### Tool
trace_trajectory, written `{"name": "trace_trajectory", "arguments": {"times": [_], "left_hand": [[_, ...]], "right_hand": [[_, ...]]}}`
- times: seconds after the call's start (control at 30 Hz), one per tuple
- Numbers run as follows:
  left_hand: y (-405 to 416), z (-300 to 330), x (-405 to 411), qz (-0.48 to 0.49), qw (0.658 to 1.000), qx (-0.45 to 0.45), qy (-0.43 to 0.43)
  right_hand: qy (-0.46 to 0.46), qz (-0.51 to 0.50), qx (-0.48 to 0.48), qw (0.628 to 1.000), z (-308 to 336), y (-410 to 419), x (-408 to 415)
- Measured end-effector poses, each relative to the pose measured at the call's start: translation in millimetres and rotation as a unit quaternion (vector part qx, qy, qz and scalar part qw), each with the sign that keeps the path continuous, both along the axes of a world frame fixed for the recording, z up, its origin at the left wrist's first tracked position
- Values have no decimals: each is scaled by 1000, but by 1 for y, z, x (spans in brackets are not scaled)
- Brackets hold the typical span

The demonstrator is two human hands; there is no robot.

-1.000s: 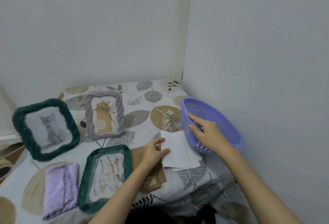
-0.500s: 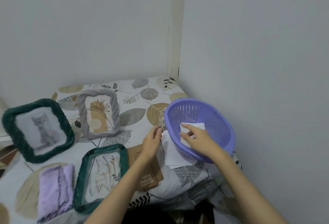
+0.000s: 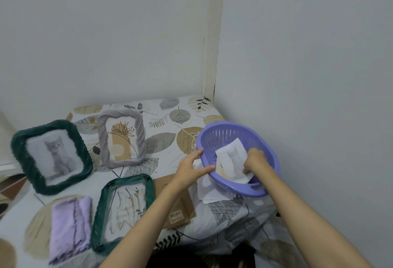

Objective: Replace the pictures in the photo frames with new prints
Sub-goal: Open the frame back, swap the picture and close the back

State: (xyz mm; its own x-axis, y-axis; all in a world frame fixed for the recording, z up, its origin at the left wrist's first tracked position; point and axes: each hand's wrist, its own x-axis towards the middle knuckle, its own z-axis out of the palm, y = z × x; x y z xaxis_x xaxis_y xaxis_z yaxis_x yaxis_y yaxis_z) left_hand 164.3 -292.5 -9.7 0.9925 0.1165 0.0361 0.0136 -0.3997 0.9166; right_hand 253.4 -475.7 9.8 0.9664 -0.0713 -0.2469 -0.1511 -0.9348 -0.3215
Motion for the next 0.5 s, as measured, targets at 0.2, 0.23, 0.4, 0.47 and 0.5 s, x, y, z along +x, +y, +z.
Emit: {"name": "trace_trajectory", "arguments": {"times": [0.2, 0.23, 0.4, 0.47, 0.5], "left_hand": [[-7, 12, -6, 31, 994, 63, -80], [-11, 19, -9, 36, 996, 10, -83], [-4, 56, -23, 13, 899, -437, 32], [14, 60, -33, 37, 897, -439, 18], [25, 60, -41, 63, 902, -426, 7]], "right_hand": [[-216, 26, 181, 959, 22, 6, -27], [-246, 44, 208, 946, 28, 13, -39], [-312, 242, 155, 906, 36, 51, -87], [-285, 306, 74, 905, 34, 63, -94], [-260, 322, 73, 908, 36, 69, -100]]}}
